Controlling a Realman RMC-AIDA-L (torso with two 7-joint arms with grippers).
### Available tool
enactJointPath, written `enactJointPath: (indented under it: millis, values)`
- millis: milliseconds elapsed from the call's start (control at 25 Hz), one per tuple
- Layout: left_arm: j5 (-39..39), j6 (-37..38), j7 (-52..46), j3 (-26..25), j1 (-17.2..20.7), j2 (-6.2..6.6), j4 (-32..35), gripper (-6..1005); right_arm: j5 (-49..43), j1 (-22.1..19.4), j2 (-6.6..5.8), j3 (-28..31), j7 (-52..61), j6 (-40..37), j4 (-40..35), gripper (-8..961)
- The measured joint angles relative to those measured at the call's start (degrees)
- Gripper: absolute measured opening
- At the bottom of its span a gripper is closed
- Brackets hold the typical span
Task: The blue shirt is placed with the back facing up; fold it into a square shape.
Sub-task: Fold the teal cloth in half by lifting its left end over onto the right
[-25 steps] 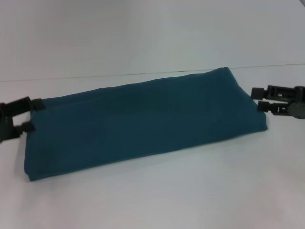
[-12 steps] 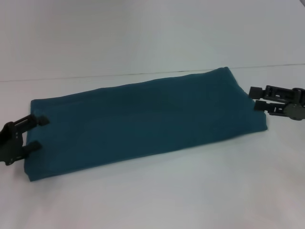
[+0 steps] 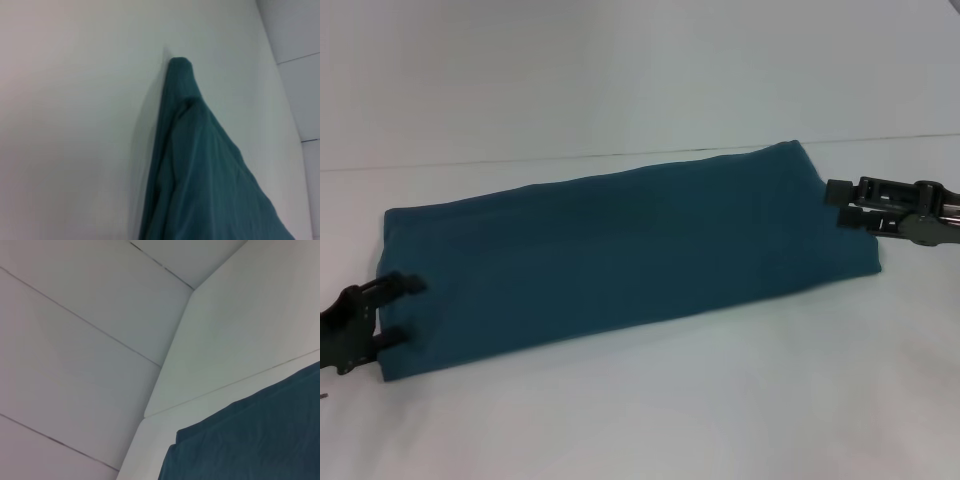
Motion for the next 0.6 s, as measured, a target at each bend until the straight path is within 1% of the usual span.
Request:
enactJointPath:
  millis: [200,320,400,600]
  values:
    - [0.0,-1.1,1.3,0.2,0.1,-0.35,-0.4,888,0.0,0.1,0.31,-0.1,0.2,1.1,0.0,886]
    - [-0.3,0.8,1.8,-0.4,0.5,-0.36,0.3,888,0.0,0.2,0.32,-0.4,0.3,1.3,0.0,885]
    - [-0.8,5.5,1.7,-1.9,2.0,-0.47,3.0,888,0.0,0.3,0.32,-0.5,0.4,1.3,0.0,885]
    - [-2.0,11.0,1.8,-4.0,4.4,-0.94,4.3,889,0.0,0.4,0.48,-0.6,0.4,1.3,0.1,885]
